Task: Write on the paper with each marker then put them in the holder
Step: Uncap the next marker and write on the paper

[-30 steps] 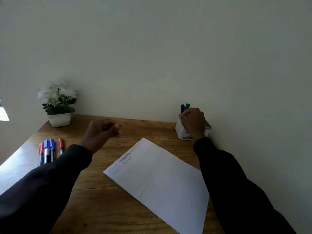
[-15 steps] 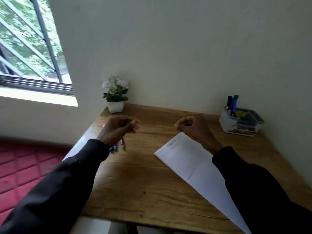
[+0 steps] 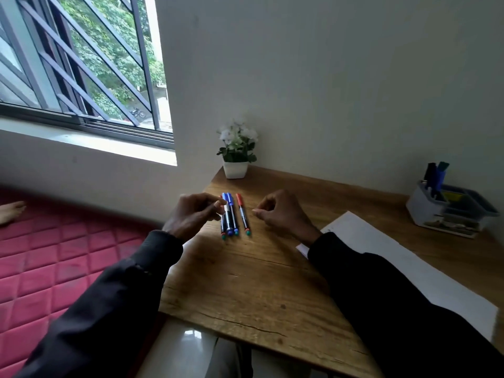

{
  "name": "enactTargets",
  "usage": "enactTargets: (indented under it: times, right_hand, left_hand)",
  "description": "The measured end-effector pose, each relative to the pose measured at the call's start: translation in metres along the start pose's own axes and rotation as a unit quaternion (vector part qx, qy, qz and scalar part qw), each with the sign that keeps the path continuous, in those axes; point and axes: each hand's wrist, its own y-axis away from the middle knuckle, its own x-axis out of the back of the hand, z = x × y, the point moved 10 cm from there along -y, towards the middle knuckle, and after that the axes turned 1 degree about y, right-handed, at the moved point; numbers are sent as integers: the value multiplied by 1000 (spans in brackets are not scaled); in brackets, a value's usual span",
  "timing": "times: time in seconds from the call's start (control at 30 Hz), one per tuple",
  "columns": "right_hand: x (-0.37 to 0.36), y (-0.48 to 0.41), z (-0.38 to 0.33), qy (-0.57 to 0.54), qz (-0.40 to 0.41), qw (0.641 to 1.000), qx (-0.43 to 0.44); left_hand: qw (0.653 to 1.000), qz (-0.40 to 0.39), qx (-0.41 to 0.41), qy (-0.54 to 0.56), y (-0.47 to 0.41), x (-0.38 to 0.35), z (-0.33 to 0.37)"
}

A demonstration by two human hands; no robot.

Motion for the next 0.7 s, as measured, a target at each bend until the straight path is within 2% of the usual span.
enactTargets:
  times: [0.23, 0.47, 0.63, 0.7]
  right_hand:
    - [-30, -1, -13, 79, -2, 996, -40]
    - [-8, 10, 5, 161, -17, 985, -67]
    - [39, 30, 24, 108, 43, 992, -52]
    - [61, 40, 29, 78, 68, 994, -29]
  left_hand:
    - [1000, -6, 9, -1, -1, -6, -4]
    - [1000, -7, 8, -2, -6, -18, 0]
    - [999, 12, -35, -13, -11, -35, 16]
    - [999, -5, -36, 3, -15, -49, 22]
